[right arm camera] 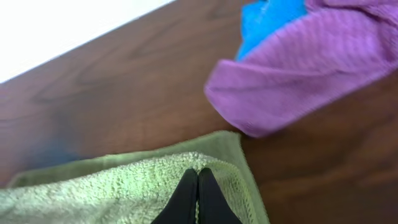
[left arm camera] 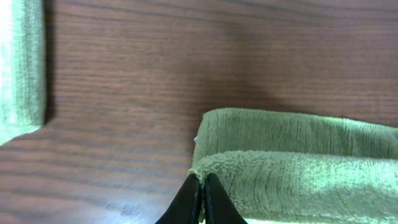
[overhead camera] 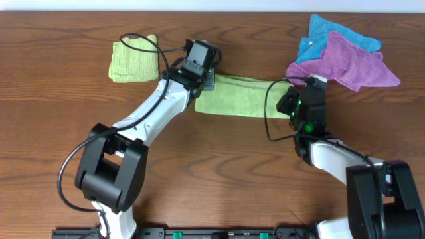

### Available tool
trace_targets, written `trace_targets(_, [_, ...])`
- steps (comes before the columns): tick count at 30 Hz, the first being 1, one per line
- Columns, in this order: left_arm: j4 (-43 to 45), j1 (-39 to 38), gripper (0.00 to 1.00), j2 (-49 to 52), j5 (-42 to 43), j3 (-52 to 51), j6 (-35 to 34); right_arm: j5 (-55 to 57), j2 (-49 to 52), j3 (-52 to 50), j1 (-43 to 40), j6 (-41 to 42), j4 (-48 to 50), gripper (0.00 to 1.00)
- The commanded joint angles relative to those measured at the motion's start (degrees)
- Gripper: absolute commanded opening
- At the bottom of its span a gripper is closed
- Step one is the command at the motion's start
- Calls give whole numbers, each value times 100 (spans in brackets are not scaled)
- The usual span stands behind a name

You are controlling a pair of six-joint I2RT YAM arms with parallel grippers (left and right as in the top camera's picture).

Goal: Fold the cloth

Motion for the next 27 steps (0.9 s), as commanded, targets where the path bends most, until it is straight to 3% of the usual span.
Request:
trace_targets(1, [-326, 28, 6, -103, -151, 157, 122, -393, -28, 164, -33, -83, -33, 2])
trace_targets(13, [-890, 17, 6, -122, 170, 227, 122, -393, -763, 164, 2, -85, -1805, 2])
trace_targets(19, [-925, 17, 6, -105, 162, 223, 122, -332, -765, 164, 13, -87, -1862, 2])
trace_targets(27, [-297, 57, 6, 315, 197, 173, 144, 616, -706, 164, 9, -352, -1716, 1])
